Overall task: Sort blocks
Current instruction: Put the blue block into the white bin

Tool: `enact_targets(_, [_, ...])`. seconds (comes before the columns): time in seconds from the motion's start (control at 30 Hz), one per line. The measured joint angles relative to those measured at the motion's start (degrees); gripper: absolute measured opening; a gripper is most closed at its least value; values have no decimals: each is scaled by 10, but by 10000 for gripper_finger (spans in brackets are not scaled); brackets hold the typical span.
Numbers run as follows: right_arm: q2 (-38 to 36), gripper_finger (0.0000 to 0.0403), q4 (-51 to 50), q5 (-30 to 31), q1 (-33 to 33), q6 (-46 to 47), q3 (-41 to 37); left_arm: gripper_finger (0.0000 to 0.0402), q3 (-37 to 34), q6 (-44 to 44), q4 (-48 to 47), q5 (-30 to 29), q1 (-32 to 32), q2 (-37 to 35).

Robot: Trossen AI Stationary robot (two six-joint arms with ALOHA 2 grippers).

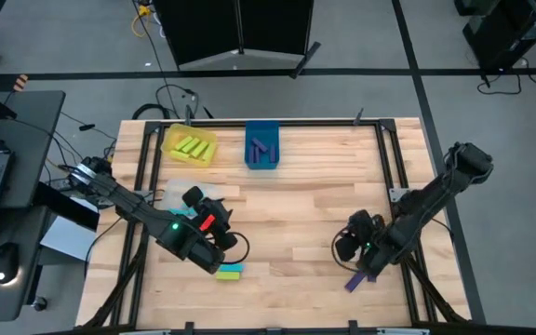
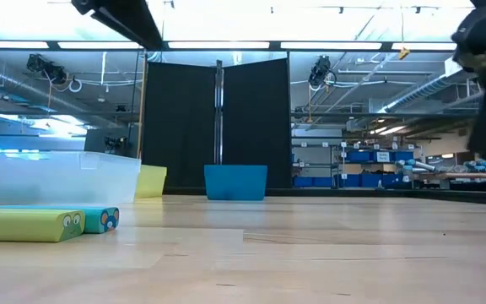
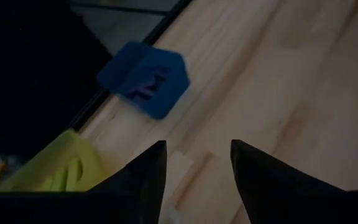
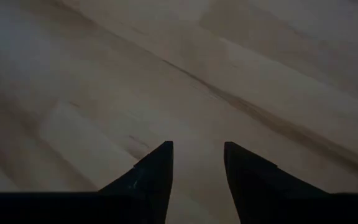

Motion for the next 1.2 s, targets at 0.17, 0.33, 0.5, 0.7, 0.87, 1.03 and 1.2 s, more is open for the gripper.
enact_targets(0.17, [52, 156, -161, -68, 23, 99, 92, 186, 0, 84, 46, 7, 7, 0])
enact_targets(0.33, [106, 156, -204, -117, 36, 158, 174, 186, 0, 103, 47, 6, 18, 0])
enact_targets(0.5, [170, 158, -218, -196, 39, 200, 202, 186, -1, 126, 55, -1, 27, 0])
enact_targets(0.7, [202, 178, -221, -210, 26, 205, 209, 186, -18, 128, 58, -3, 32, 0])
enact_targets(0.87, [198, 214, -251, -231, 25, 205, 209, 186, -30, 122, 59, 10, 32, 0])
enact_targets(1.03, [197, 256, -280, -253, 45, 210, 209, 186, -30, 125, 64, 10, 32, 0])
enact_targets(1.2, [195, 281, -257, -257, 66, 219, 200, 186, -30, 127, 67, 9, 32, 0])
